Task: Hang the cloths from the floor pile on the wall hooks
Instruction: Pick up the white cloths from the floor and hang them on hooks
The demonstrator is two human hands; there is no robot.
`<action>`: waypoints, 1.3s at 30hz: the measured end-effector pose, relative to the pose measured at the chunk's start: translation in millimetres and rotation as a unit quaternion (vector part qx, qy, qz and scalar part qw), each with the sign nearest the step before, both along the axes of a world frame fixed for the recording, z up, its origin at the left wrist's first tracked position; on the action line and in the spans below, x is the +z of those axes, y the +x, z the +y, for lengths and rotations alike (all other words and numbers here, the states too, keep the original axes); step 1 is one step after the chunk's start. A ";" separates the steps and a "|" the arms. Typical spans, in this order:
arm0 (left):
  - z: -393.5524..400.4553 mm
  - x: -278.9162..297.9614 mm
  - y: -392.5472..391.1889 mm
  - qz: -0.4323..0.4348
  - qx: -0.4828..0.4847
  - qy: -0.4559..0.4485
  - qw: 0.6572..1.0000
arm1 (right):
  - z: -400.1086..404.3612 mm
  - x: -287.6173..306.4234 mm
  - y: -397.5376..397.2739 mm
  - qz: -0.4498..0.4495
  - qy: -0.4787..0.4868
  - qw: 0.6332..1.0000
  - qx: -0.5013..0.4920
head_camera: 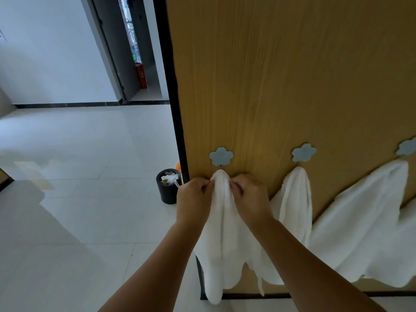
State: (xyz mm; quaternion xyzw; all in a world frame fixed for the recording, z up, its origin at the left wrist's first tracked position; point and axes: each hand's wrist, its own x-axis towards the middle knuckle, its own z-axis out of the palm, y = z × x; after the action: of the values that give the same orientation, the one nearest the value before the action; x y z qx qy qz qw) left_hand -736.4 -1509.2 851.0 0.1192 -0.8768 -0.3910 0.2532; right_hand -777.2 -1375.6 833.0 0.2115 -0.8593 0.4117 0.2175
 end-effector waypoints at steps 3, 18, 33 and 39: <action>-1.5 -4.8 1.0 -0.034 -0.021 -0.021 0.999 | 2.2 -3.9 4.0 -0.029 0.031 0.999 0.008; -8.8 17.3 41.1 -0.117 -0.059 -0.150 0.980 | 62.8 25.6 26.9 -0.115 0.177 0.977 0.013; 27.0 31.8 45.2 -0.079 -0.246 -0.195 0.946 | 127.5 41.8 75.4 -0.118 0.139 0.980 -0.075; 16.6 13.2 49.7 -0.082 -0.350 -0.210 0.909 | 135.6 16.5 131.9 -0.183 0.133 0.954 -0.198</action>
State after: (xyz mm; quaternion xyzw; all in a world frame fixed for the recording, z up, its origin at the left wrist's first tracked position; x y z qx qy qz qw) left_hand -686.7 -1492.6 864.2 -0.2193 -0.9418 -0.2504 0.0463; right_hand -645.2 -1240.0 849.4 -0.0144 -0.9560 0.2740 0.1039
